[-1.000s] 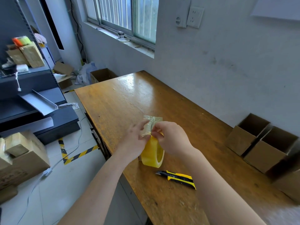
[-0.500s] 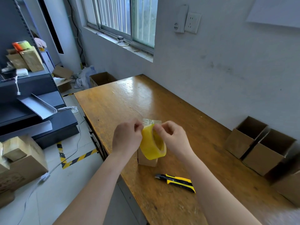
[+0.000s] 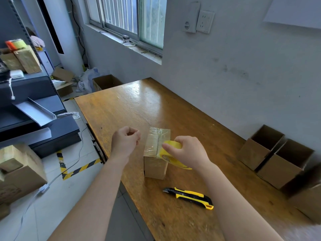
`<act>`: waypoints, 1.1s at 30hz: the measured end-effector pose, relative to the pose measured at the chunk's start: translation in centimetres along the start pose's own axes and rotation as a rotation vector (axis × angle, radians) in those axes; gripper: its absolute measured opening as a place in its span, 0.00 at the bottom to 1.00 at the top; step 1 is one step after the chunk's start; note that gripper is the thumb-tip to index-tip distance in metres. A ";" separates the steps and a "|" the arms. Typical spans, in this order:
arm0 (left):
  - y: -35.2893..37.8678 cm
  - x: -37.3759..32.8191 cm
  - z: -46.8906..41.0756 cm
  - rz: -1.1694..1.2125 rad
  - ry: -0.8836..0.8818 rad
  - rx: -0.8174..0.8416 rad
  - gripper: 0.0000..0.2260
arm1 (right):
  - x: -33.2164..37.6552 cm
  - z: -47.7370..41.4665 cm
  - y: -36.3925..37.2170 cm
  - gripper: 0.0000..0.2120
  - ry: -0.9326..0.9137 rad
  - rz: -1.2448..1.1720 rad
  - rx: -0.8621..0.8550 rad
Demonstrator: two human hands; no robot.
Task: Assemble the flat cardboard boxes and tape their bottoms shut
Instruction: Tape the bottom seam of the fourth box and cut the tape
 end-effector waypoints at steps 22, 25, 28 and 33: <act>1.8 9.2 -1.5 0.303 -0.360 0.072 0.06 | -1.0 -3.6 -1.1 0.23 0.272 0.456 0.007; 1.9 9.9 -1.8 0.312 -0.392 0.066 0.08 | -1.4 -4.0 -0.5 0.23 0.293 0.438 0.039; 1.9 10.5 -2.0 0.310 -0.424 0.059 0.08 | -1.8 -4.2 0.2 0.24 0.300 0.415 0.064; 2.3 11.2 -2.3 0.300 -0.454 0.065 0.08 | -2.4 -4.4 0.8 0.24 0.304 0.389 0.075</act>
Point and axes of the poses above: each hand's wrist, its own z-axis away from the middle knuckle, its own y-axis out of the palm, x = y × z, the point moved 8 cm from there along -z, towards the middle knuckle, and after that the axes turned 13 degrees about x, right-handed, at the moved point
